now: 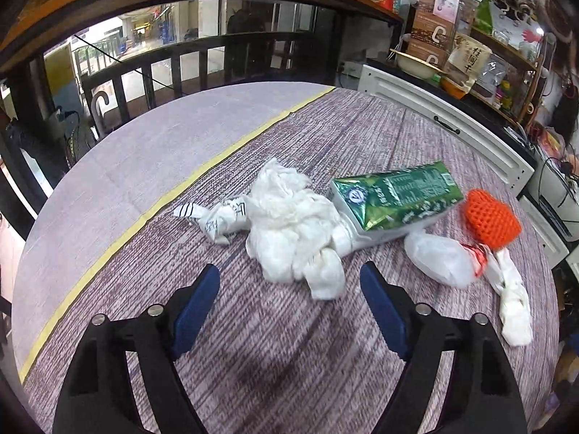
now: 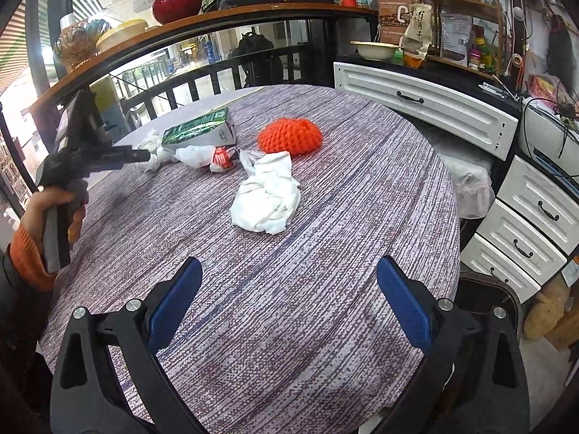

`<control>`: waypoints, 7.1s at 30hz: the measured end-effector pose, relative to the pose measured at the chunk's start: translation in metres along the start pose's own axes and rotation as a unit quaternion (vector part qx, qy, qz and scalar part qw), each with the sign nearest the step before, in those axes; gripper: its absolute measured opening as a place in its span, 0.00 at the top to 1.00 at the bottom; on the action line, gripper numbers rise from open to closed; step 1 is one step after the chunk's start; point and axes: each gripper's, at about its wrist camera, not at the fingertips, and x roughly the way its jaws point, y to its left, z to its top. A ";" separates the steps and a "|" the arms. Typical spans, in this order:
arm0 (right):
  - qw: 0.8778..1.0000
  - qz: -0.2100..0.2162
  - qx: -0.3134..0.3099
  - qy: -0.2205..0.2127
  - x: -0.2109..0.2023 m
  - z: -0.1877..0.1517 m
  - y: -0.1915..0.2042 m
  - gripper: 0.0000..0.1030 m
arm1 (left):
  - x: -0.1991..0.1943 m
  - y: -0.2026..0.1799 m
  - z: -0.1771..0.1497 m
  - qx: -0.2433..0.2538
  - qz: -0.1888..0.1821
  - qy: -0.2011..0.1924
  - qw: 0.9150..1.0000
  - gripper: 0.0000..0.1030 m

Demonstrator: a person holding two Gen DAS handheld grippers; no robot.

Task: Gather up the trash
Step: 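Return both tools from the bin to the table, then grasp the white tissue pile with the left tool while the right tool grasps the white cloth, then carry the tissue and cloth with both tools over the black bin, then open the right tool over the bin while the left tool releases the tissue into it, then return both tools from the bin to the table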

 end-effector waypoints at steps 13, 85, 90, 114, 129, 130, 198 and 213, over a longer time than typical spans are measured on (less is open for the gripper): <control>1.000 0.008 -0.007 0.010 0.015 0.015 0.013 0.07 | 0.023 0.002 0.003 -0.011 -0.023 0.013 1.000 0.62; 0.988 -0.100 0.081 -0.083 -0.095 -0.033 -0.094 0.86 | -0.095 -0.171 -0.067 0.126 -0.184 -0.095 0.970 0.65; 0.983 -0.133 0.097 -0.086 -0.105 -0.043 -0.120 0.86 | -0.096 -0.194 -0.076 0.143 -0.201 -0.086 0.965 0.65; 0.969 -0.170 0.180 -0.001 -0.064 -0.109 -0.194 0.86 | -0.105 -0.273 -0.122 0.213 -0.258 -0.056 0.941 0.65; 0.952 -0.177 0.244 0.050 -0.035 -0.141 -0.223 0.55 | -0.104 -0.303 -0.140 0.232 -0.276 -0.037 0.932 0.65; 0.951 -0.179 0.249 0.044 -0.038 -0.141 -0.224 0.54 | -0.104 -0.304 -0.142 0.234 -0.277 -0.035 0.931 0.65; 0.949 -0.172 0.238 -0.114 -0.134 -0.096 -0.194 0.20 | -0.116 -0.295 -0.139 0.253 -0.310 0.003 0.916 0.06; 0.985 -0.053 0.151 -0.067 -0.082 -0.039 -0.114 0.19 | -0.091 -0.158 -0.074 0.152 -0.200 -0.034 0.967 0.05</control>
